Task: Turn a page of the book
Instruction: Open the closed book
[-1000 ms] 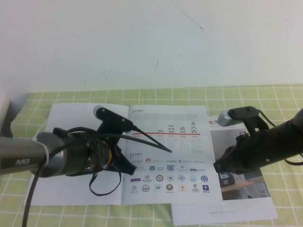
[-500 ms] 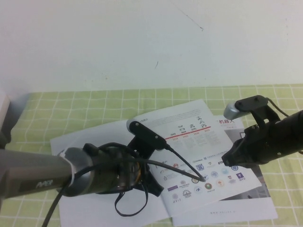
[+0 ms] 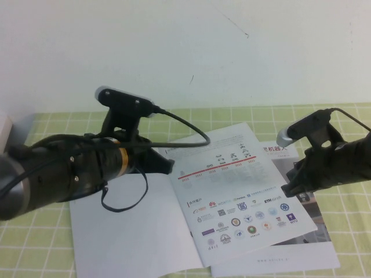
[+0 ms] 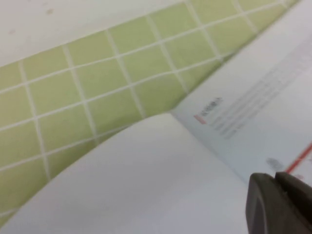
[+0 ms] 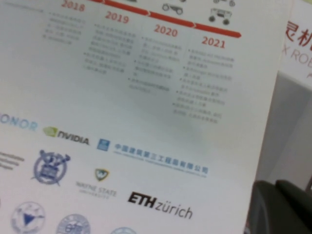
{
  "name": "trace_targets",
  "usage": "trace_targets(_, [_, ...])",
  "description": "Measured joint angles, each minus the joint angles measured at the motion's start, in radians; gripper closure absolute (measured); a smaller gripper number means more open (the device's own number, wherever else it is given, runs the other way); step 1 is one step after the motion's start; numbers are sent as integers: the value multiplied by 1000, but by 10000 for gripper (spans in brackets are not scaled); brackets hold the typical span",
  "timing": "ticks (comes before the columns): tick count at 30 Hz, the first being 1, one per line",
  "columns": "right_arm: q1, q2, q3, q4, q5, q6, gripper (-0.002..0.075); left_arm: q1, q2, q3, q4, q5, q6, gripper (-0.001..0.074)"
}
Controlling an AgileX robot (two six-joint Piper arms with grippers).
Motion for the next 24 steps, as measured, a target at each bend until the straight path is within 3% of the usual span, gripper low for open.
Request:
trace_targets(7, [0, 55, 0, 0, -50, -41, 728, 109, 65, -6, 7, -57, -40, 738])
trace_targets(15, [27, 57, -33, 0, -54, -109, 729, 109, 80, -8, 8, -110, -41, 738])
trace_targets(24, [77, 138, -250, 0, -66, -216, 729, 109, 121, -8, 8, -114, -43, 738])
